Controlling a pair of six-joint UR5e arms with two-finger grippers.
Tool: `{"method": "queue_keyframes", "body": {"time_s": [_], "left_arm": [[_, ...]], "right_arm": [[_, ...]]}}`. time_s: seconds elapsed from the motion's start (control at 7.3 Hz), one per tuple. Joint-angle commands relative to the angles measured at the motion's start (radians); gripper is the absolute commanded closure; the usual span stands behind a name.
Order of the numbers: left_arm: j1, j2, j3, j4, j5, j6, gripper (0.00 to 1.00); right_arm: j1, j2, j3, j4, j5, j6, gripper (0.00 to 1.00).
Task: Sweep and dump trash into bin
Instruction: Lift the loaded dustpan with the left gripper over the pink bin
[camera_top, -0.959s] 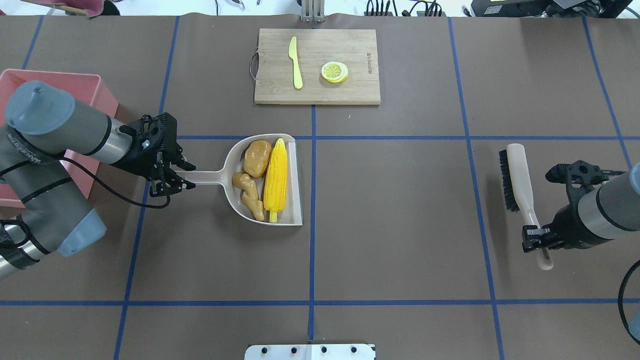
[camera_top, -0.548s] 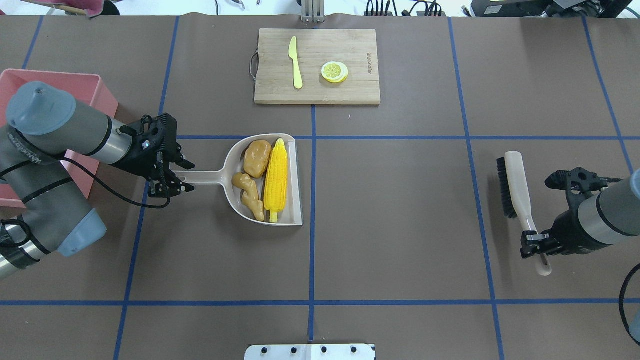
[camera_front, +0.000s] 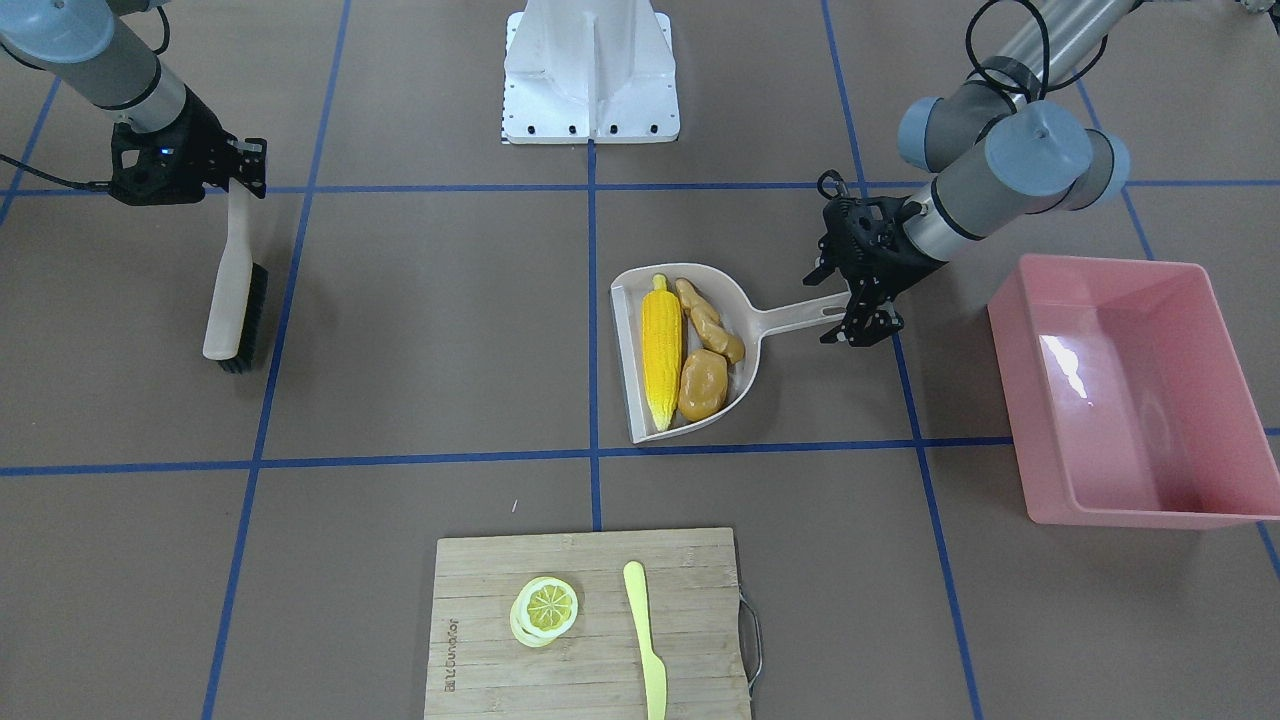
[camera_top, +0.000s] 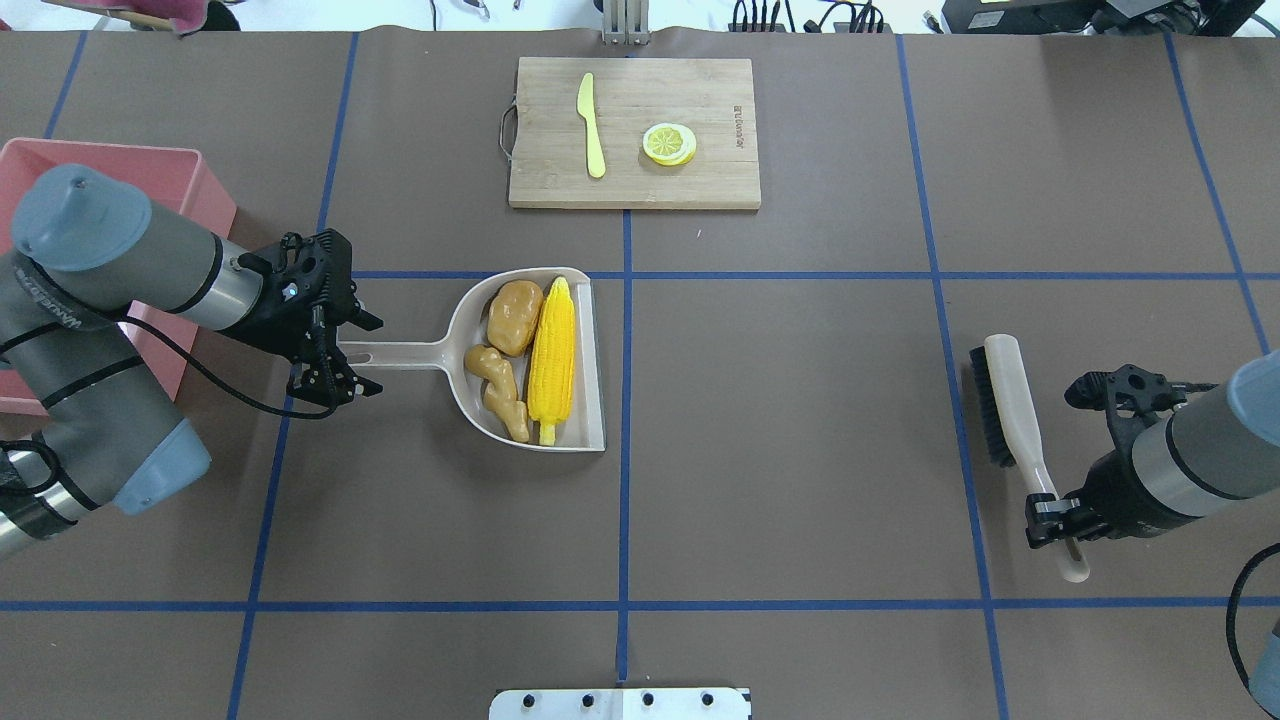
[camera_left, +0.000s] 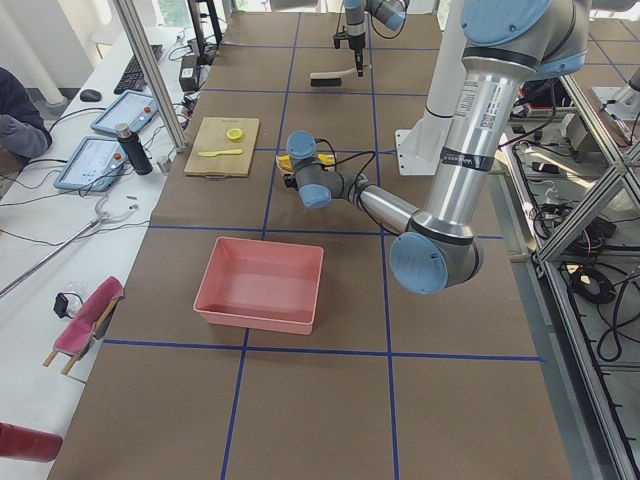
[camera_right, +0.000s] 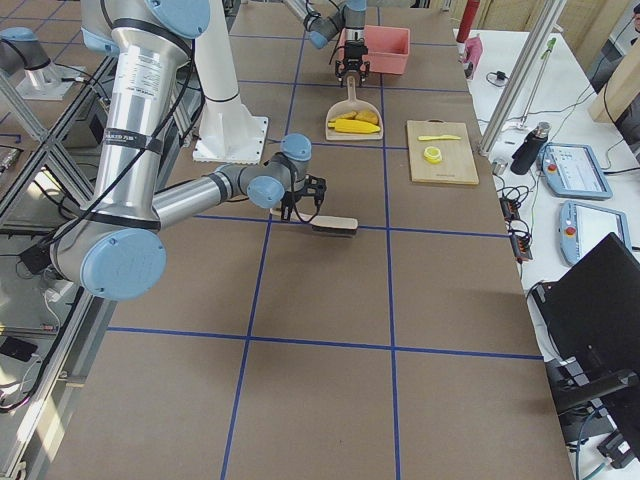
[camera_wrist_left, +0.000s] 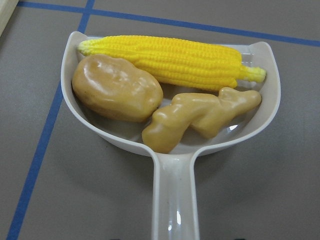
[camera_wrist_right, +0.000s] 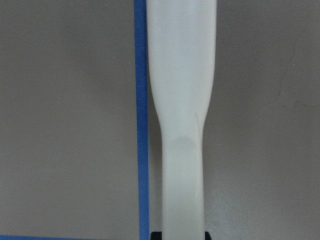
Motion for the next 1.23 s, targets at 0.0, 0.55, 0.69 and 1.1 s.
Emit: {"method": "queue_keyframes", "body": {"time_s": [0.0, 0.55, 0.69, 1.1], "left_arm": [[0.0, 0.0, 0.009, 0.004, 0.004, 0.0, 0.2], [-0.002, 0.002, 0.014, 0.006, 0.003, -0.006, 0.73], [-0.002, 0.002, 0.01, 0.005, 0.003, -0.009, 0.93], [-0.003, 0.002, -0.002, -0.008, 0.0, -0.009, 1.0]], "right_arm": [[-0.017, -0.005, 0.002, 0.0, 0.0, 0.005, 1.0], [-0.028, -0.003, -0.002, 0.0, -0.002, 0.042, 0.26], [-0.028, -0.002, -0.004, 0.0, -0.003, 0.044, 0.23], [-0.027, 0.007, 0.008, 0.002, -0.003, 0.044, 0.0]]}}
